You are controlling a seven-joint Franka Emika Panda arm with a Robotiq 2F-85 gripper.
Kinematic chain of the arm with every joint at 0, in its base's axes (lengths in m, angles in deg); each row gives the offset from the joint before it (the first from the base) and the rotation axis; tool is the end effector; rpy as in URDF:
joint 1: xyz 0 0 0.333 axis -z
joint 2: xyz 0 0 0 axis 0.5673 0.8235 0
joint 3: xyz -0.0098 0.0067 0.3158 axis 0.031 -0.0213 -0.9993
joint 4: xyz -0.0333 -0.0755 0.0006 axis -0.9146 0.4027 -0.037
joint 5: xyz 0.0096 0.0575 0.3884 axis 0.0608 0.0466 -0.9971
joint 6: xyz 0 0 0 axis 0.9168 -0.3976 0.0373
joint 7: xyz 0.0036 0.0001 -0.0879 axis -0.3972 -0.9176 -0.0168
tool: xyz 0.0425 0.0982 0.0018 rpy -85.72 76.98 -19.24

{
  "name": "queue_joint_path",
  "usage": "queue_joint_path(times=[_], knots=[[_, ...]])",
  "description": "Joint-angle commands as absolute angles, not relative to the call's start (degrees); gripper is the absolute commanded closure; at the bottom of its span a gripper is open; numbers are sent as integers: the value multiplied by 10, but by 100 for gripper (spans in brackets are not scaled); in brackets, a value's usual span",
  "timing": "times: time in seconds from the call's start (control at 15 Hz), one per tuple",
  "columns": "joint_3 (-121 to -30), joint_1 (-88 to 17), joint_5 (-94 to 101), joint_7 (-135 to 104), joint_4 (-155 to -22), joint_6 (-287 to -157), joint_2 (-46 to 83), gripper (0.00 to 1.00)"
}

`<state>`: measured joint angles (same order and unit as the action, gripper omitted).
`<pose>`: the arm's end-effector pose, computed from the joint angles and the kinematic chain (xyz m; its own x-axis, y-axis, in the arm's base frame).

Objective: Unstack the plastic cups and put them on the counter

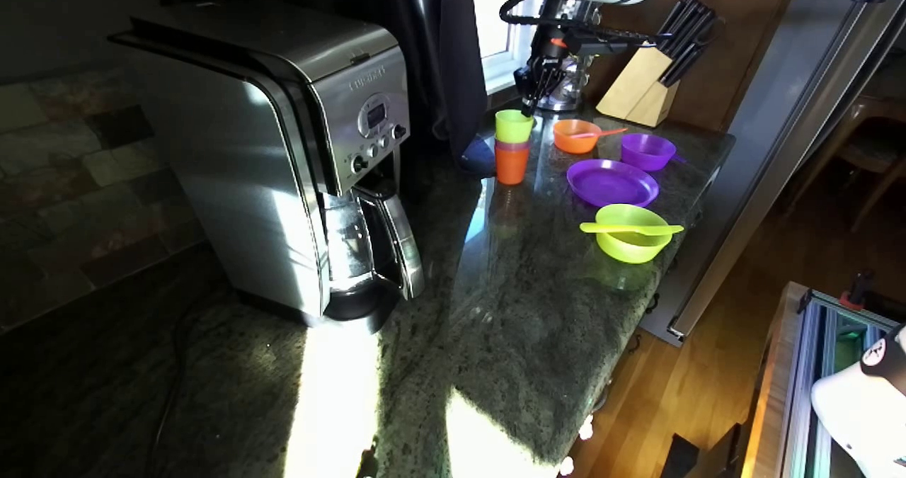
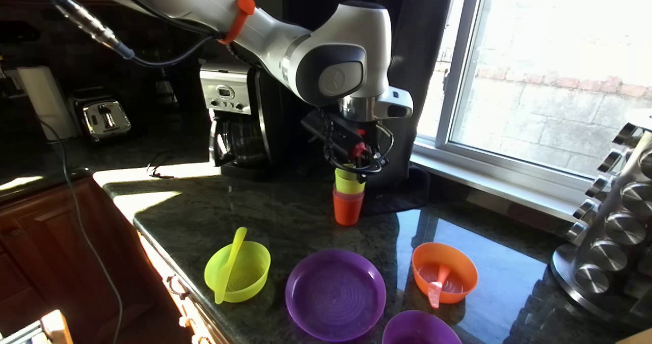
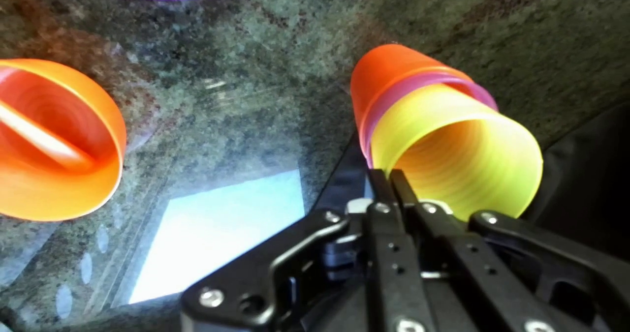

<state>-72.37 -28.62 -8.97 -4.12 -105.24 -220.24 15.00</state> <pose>0.6117 -0.1322 0.3994 0.9594 -0.2032 0.1955 -0.1891 -0.9780 -0.0882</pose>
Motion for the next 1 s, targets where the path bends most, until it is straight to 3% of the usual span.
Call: queue_joint_path(times=[0.0,0.93], knots=[[-732,-281,-79,-43,-1071,-2197,118,99],[-702,-259,-98,-57,-1077,-2184,14,99]])
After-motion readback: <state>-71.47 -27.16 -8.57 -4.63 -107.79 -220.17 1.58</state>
